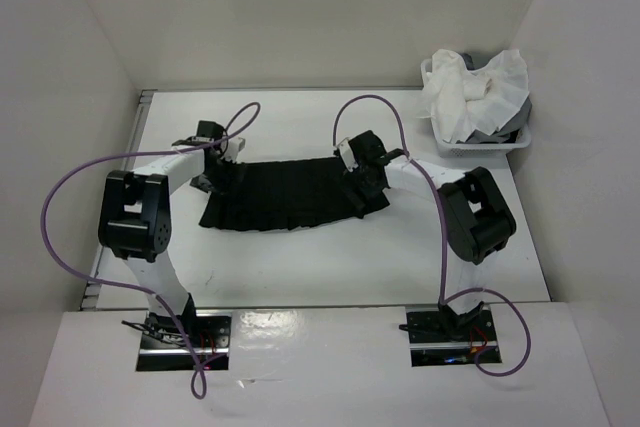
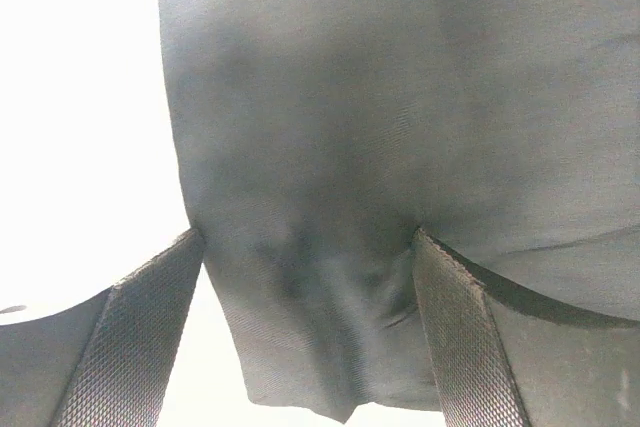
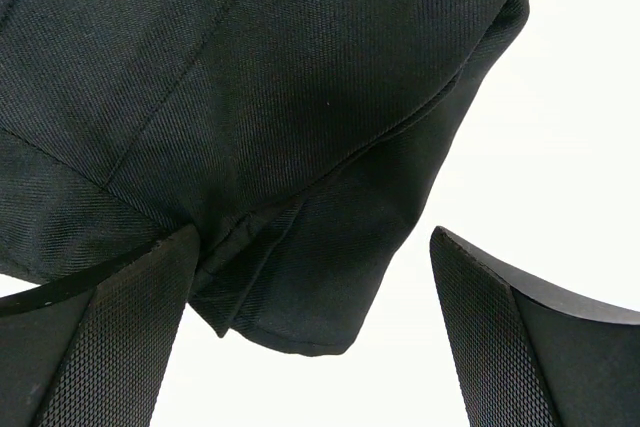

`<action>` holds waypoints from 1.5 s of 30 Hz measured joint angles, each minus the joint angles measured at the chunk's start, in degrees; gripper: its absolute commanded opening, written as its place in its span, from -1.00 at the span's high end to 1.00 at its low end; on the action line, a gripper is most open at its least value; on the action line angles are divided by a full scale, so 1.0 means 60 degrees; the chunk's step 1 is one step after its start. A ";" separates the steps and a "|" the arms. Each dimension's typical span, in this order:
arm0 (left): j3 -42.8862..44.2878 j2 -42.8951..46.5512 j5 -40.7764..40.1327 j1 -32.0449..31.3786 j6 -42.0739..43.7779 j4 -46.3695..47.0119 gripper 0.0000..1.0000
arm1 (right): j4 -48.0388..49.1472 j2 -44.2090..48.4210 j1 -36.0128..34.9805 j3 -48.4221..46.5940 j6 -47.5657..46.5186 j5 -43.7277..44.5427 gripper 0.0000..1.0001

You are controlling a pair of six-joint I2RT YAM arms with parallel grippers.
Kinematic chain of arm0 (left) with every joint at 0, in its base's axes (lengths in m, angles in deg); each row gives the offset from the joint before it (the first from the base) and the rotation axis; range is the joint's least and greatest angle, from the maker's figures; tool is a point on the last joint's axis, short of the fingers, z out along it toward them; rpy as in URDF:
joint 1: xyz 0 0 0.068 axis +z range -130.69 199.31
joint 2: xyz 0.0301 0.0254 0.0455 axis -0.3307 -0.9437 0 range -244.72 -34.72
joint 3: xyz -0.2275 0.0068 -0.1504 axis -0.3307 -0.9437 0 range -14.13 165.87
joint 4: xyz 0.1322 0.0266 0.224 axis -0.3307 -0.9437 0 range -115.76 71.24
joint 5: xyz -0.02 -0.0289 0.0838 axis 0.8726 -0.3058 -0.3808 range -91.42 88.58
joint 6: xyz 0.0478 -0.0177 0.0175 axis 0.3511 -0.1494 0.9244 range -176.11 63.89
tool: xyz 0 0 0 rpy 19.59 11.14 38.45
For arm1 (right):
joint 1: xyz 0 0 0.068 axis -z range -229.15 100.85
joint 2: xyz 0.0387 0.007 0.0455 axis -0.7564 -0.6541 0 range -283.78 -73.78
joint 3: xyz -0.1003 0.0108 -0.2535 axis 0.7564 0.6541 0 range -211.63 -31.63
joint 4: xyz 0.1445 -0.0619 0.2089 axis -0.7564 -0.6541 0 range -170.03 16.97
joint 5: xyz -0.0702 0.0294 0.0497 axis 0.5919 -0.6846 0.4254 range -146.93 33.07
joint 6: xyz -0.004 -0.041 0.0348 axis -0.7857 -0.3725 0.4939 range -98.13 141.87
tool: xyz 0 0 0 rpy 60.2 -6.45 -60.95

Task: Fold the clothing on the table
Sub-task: Fold the skirt

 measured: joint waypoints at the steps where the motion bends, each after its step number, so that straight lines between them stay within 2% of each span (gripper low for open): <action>1: 0.0018 0.0044 -0.0069 0.0157 0.0066 -0.0146 -0.80 | -0.0047 0.0044 0.0004 0.0011 -0.0022 0.0011 -0.99; 5: 0.0404 0.0503 -0.0178 0.0718 0.0299 -0.1191 -0.80 | -0.0787 0.0517 0.0135 0.0011 -0.0058 -0.0062 -0.99; 8: 0.0892 0.1464 -0.0091 0.0827 0.0302 -0.1818 -0.83 | -0.1596 0.1330 0.0215 -0.0182 -0.0015 -0.0415 -0.99; 12: 0.1304 0.3118 0.0229 0.0809 0.0229 -0.1993 -0.83 | -0.1967 0.2452 0.0244 -0.0892 0.0204 -0.0984 -0.99; 16: 0.0903 0.4251 0.0601 0.0805 0.0109 -0.2018 -0.85 | -0.2014 0.2918 0.0237 -0.1326 0.0623 -0.1705 -0.99; 23: -0.0131 0.4907 0.1056 0.0801 -0.0324 -0.2124 -0.87 | -0.2084 0.1752 -0.0004 -0.1555 0.1443 -0.3242 -0.99; 28: -0.0903 0.5719 0.0987 0.0801 -0.0539 -0.1832 -0.95 | -0.1942 0.0674 -0.0233 -0.1570 0.2197 -0.3566 -0.99; 32: -0.1355 0.6306 0.0849 0.0801 -0.0576 -0.1384 -0.99 | -0.1708 0.0353 -0.0346 -0.1851 0.2874 -0.3315 -0.99; 37: -0.1596 0.6368 0.0546 0.0809 -0.0597 -0.0984 -0.99 | -0.1282 0.0080 -0.0933 -0.2422 0.3515 -0.2317 -0.99; 45: -0.1643 0.6116 0.0117 0.0812 -0.0805 -0.0769 -0.99 | -0.1133 -0.2095 -0.2506 -0.3228 0.4116 -0.0900 -0.99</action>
